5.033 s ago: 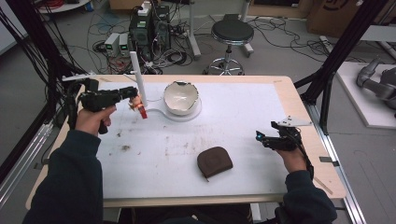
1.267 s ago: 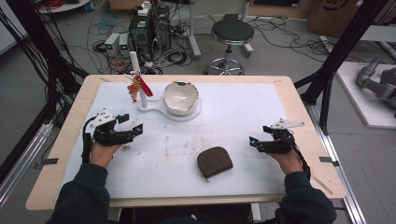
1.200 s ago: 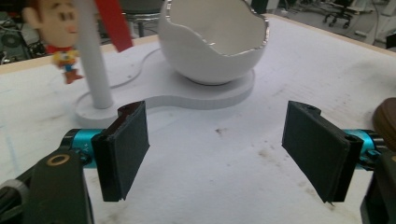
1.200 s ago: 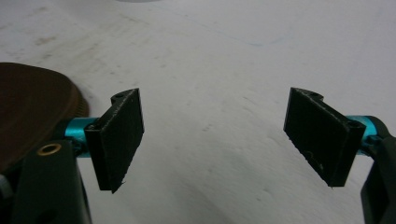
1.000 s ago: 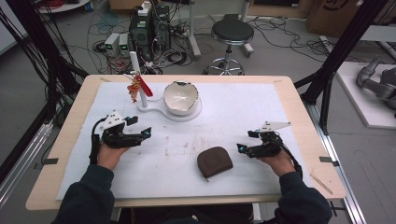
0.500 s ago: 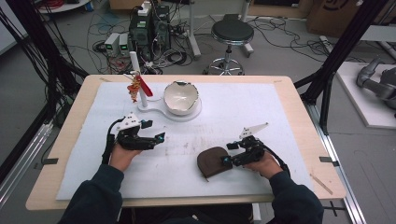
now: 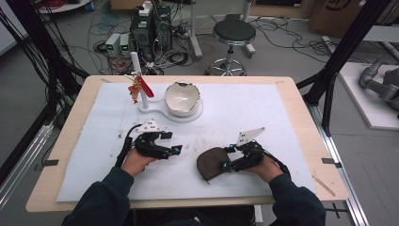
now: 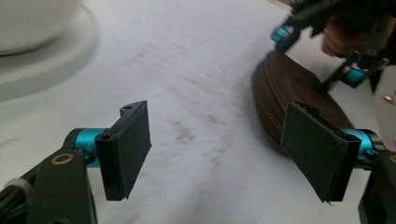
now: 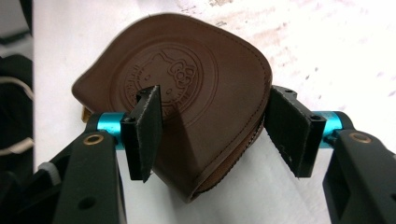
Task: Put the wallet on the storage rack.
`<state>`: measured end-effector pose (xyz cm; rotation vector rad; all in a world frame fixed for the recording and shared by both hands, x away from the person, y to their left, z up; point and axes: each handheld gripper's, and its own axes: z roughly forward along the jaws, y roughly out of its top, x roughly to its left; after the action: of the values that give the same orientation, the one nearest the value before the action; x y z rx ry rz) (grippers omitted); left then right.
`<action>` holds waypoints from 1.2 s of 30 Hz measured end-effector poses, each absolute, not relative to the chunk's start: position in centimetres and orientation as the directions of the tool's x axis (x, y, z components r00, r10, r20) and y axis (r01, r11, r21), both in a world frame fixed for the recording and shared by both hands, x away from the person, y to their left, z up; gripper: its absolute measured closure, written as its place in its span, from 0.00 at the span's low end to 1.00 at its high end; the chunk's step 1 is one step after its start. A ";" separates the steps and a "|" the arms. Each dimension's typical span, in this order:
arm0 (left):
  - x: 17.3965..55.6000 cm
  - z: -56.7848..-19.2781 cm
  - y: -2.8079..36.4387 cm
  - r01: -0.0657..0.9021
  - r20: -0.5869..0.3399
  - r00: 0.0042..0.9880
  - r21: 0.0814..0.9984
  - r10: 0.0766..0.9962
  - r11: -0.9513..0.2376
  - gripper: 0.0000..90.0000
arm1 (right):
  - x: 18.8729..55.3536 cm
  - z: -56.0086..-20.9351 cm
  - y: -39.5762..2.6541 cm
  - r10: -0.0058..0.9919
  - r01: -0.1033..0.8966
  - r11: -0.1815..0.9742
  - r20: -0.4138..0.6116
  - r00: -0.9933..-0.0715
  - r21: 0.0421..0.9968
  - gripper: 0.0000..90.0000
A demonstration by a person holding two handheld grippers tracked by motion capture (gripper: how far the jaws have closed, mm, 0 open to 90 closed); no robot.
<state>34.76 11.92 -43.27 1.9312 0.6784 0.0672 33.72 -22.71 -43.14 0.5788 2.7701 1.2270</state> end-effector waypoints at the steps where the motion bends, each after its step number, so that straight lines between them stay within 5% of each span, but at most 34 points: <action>1: 34.7 -43.3 11.3 0.428 -0.256 0.847 0.848 0.465 -0.312 0.28 | 33.4 -43.0 -22.6 0.347 0.270 0.624 0.050 -0.937 0.734 0.43; 6: 34.5 -43.9 8.7 0.460 -0.334 0.870 0.814 0.362 -0.354 0.33 | 33.0 -42.7 -22.3 0.320 0.183 0.644 -0.044 -0.946 0.743 0.44; 11: 34.8 -44.0 8.8 0.511 -0.391 0.846 0.789 0.363 -0.340 0.34 | 33.0 -42.6 -22.1 0.316 0.141 0.652 -0.098 -0.944 0.745 0.44; 24: 34.3 -44.8 6.9 0.550 -0.472 0.835 0.747 0.283 -0.374 0.34 | 32.7 -42.5 -21.9 0.303 0.114 0.656 -0.122 -0.945 0.746 0.45; 26: 34.2 -45.0 6.5 0.546 -0.484 0.838 0.750 0.252 -0.374 0.45 | 32.7 -42.5 -21.9 0.303 0.117 0.655 -0.118 -0.946 0.747 0.45; 36: 34.3 -42.8 6.9 0.413 -0.329 0.905 0.833 0.271 -0.367 0.63 | 34.2 -43.0 -22.2 0.366 0.258 0.571 0.039 -0.930 0.779 0.44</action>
<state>34.32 6.87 -42.79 1.9734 0.4973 -0.1623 34.17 -22.16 -42.97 0.5327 2.6708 1.2938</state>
